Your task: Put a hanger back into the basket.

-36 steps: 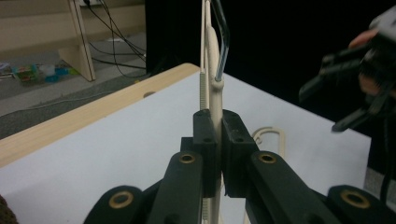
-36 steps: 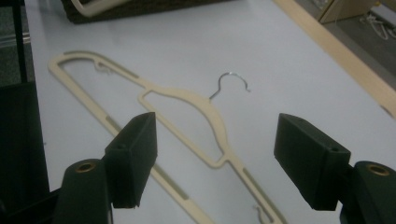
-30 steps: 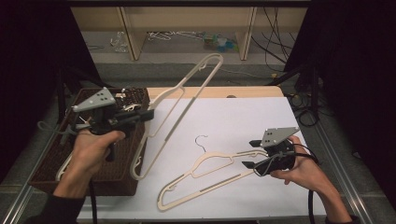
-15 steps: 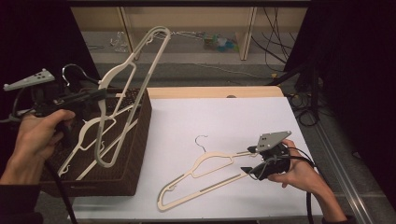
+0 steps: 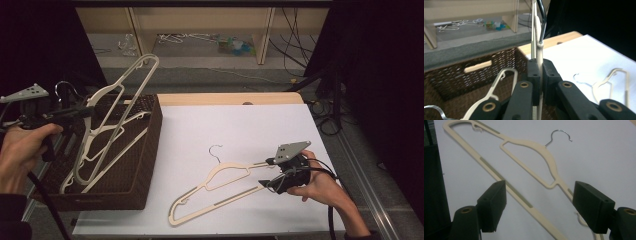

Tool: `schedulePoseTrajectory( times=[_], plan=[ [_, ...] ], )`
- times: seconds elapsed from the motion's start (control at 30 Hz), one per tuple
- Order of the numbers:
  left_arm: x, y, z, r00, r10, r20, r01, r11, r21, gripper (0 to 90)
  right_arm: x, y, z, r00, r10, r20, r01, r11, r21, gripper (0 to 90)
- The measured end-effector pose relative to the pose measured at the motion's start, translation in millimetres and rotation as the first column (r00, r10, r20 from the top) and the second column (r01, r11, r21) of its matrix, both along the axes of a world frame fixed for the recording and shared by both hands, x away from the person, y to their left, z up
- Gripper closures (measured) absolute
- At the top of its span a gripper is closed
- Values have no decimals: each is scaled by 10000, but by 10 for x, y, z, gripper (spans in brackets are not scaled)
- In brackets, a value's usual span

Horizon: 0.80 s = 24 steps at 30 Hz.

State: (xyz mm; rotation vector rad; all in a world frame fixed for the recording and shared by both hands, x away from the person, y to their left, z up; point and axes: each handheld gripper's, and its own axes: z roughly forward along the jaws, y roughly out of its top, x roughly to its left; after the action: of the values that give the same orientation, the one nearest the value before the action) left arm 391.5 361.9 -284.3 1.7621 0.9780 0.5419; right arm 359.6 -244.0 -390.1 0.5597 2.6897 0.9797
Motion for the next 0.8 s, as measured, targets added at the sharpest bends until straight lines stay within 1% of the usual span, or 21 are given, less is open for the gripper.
schedulePoseTrajectory(
  times=[0.07,0.1,0.13,0.17,0.23,0.27,0.33,0.37,0.4,0.43,0.47,0.5,0.53,0.57,0.6,0.63,0.67,0.7,0.73,0.77,0.8],
  plan=[
    [7,49,-44,10000,-77,-14,77,10000,39,856,-10,-8,6,9999,-132,-107,132,9999,-14,261],
    [11,68,-57,10000,-87,-36,88,9999,71,856,-8,-10,5,9999,-146,-48,146,9999,37,257],
    [6,80,-83,9999,20,-171,-21,10000,-39,856,-1,-12,4,9999,-114,39,114,9999,78,250],
    [24,105,-99,9999,-128,-77,130,9997,221,856,-5,-13,5,9997,-230,26,230,9997,83,239],
    [36,133,-160,9996,-177,-234,184,9994,299,856,-8,-12,0,9999,-129,58,128,9999,89,237],
    [36,133,-160,9996,-177,-234,184,9994,299,856,-8,-12,0,9999,-129,58,128,9999,89,237],
    [63,173,-206,9988,-461,-146,469,9969,630,856,-8,-6,0,10000,-43,83,42,10000,83,237],
    [66,193,-228,9986,-477,-210,491,9962,714,856,-9,-6,1,10000,5,92,-5,10000,51,237],
    [62,214,-257,9987,-354,-374,382,9963,768,856,-21,-7,7,10000,-19,-80,19,10000,3,237],
    [73,251,-299,9985,-326,-429,361,9958,844,856,-20,-10,4,10000,-41,-66,41,10000,-2,240],
    [73,251,-299,9985,-326,-429,361,9958,844,855,-20,-10,4,10000,-41,-66,41,10000,-2,240],
    [67,274,-324,9982,-196,-558,244,9961,852,855,-22,-9,0,10000,-77,-59,77,10000,-7,242],
    [75,296,-338,9982,-288,-523,336,9951,927,855,-17,-9,-9,10000,-55,-34,54,10000,-34,243],
    [62,294,-367,9976,-110,-684,154,9977,654,856,-12,-8,-16,10000,6,18,-6,10000,-48,243],
    [58,324,-386,9968,-139,-788,210,9956,908,855,-12,-8,-20,10000,37,30,-37,10000,-93,243],
    [70,334,-407,9971,-266,-710,334,9948,965,856,-13,-9,-23,10000,48,4,-48,9999,-112,243],
    [77,351,-434,9967,-355,-728,441,9919,1193,855,-13,-8,-23,10000,46,1,-46,9999,-126,244],
    [69,339,-469,9957,-246,-891,339,9940,1039,855,-14,-8,-23,10000,55,-6,-55,9999,-124,244],
    [61,331,-491,9939,-70,-1102,190,9940,1082,855,-14,-7,-23,10000,57,-3,-57,9999,-131,245],
    [75,344,-506,9946,-195,-1020,331,9905,1334,855,-15,-6,-23,10000,54,-18,-55,9999,-136,245],
    [70,327,-535,9925,-64,-1218,216,9921,1234,855,-15,-5,-23,10000,56,-22,-56,9999,-147,245]
  ],
)
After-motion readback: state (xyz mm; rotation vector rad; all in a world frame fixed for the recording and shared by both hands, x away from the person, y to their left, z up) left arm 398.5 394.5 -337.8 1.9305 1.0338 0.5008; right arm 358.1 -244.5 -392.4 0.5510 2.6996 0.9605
